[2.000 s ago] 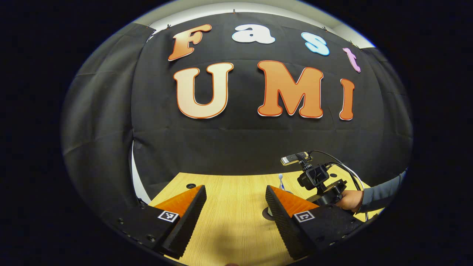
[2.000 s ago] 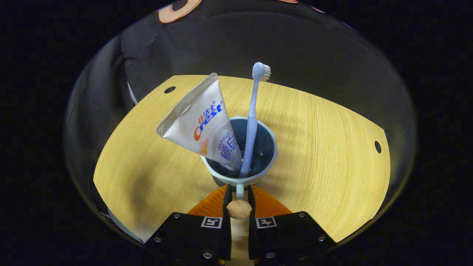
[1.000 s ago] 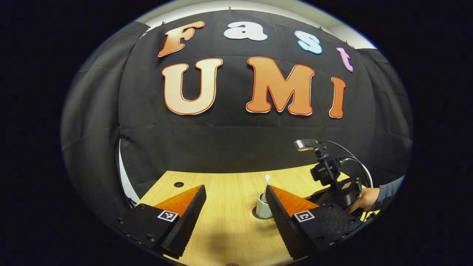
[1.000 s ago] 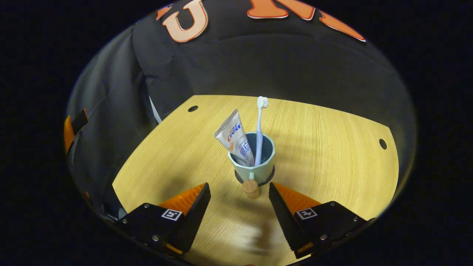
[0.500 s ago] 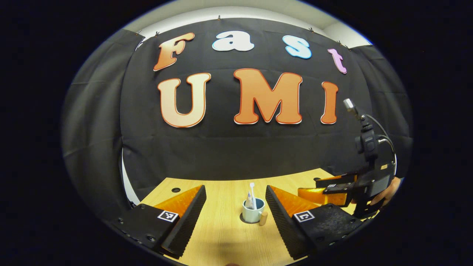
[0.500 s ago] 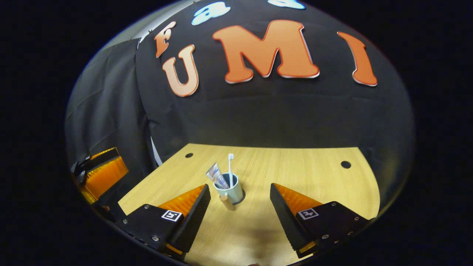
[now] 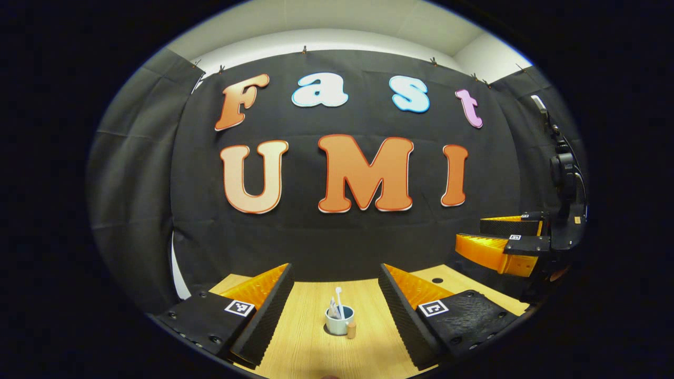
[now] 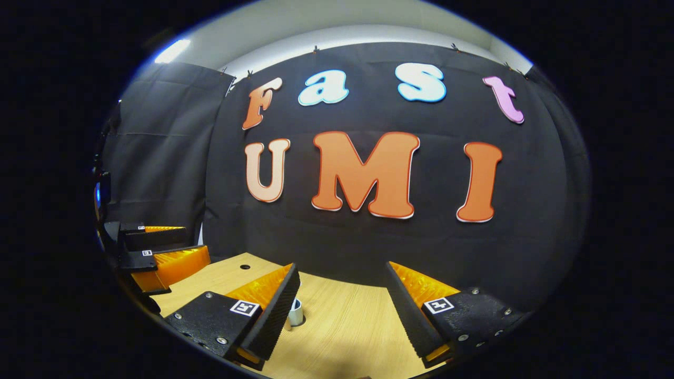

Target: Put the toothbrush and toothpaste on the desktop into the cup, then pick up the cup and place it on the coaster on the desktop.

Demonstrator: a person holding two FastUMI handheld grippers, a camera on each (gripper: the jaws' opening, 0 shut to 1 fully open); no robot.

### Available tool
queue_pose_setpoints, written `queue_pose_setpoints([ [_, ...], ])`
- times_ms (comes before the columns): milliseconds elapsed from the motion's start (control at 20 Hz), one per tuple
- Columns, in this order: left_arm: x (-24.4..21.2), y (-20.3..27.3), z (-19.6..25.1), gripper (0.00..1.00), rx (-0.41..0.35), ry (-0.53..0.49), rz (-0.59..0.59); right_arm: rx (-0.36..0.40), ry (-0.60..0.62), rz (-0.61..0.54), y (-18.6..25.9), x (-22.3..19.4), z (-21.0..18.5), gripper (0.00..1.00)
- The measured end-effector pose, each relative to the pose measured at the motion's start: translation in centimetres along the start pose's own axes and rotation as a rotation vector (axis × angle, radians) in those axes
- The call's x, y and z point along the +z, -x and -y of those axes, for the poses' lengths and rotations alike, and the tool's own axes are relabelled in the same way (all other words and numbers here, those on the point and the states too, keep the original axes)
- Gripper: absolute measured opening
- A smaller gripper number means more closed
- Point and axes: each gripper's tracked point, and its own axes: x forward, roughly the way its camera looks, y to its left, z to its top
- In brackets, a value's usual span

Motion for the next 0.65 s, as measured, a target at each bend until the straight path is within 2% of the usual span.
queue_pose_setpoints([
  [150,2.3,0.7,0.8,0.96,0.004,-0.026,0.093,-0.030,0.009,0.031,1.2,0.9,1.0,0.98],
  [250,2.7,0.7,1.1,0.95,0.004,-0.046,0.115,-0.049,0.004,0.047,1.9,1.4,2.0,0.97],
  [450,0.9,1.0,0.7,0.96,0.048,-0.086,0.079,-0.093,0.046,0.061,2.9,1.5,2.9,0.98],
  [650,-0.4,0.8,0.7,0.98,0.057,-0.081,0.060,-0.093,0.033,0.038,4.6,0.1,3.2,0.98],
])
